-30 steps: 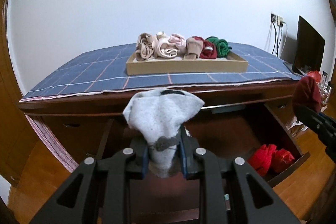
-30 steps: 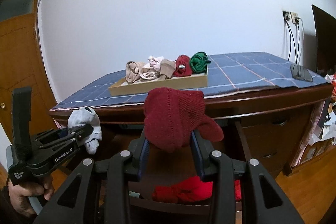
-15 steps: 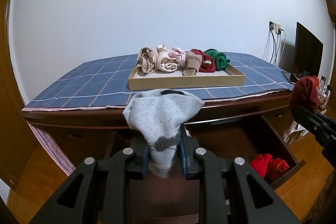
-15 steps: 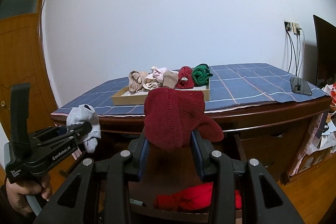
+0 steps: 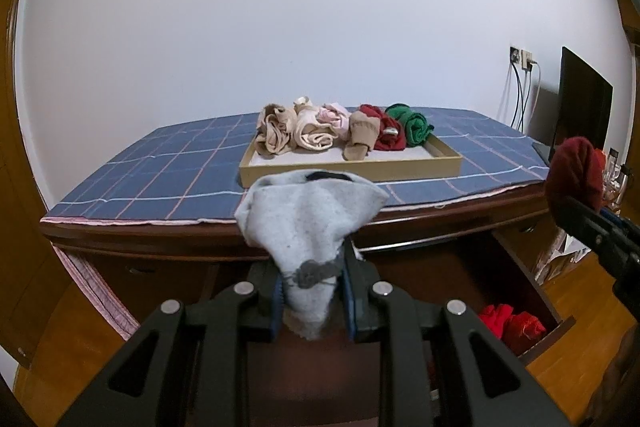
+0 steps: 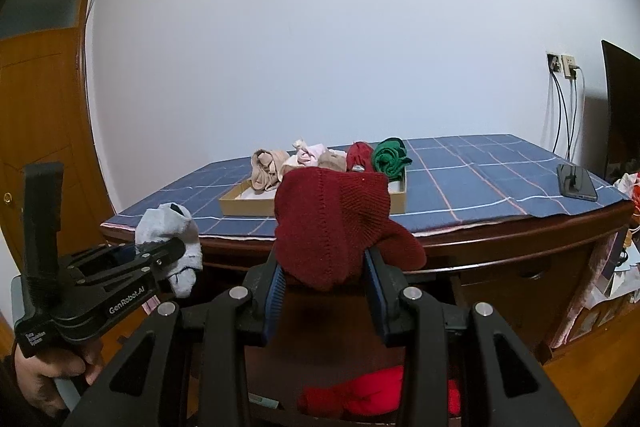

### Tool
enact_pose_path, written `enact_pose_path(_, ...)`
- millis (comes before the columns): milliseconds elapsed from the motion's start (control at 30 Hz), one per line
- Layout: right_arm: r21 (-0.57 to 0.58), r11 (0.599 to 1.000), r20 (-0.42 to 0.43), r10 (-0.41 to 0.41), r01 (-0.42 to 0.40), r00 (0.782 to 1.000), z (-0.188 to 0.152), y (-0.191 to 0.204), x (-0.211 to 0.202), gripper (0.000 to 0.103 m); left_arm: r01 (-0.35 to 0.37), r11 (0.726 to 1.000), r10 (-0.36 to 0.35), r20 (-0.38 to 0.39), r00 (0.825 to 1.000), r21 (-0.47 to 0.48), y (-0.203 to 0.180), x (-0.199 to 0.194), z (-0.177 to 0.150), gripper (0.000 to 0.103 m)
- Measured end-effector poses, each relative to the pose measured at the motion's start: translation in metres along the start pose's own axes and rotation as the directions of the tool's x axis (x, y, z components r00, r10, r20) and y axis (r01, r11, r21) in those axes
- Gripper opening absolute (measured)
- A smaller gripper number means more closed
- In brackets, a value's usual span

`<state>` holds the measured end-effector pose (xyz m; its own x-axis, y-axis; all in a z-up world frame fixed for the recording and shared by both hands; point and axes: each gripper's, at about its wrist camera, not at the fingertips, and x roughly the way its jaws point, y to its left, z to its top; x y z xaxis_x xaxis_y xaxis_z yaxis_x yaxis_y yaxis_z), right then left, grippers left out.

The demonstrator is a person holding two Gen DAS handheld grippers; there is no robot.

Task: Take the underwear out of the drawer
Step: 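Lift both socks out of the drawer toward the box lid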

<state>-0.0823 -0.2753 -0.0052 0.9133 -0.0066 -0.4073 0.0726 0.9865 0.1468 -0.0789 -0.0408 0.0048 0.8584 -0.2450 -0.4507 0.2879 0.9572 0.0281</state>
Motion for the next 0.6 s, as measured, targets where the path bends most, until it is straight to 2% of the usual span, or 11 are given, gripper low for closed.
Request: enact_pose_path(600, -0.019, 1.000, 0.015, 0.022, -0.022, 1.000, 0.015, 0.012, 0.010, 0.039, -0.001, 1.000, 0.000, 0.021, 1.000, 0.012, -0.003, 0.008, 0.020, 0.021)
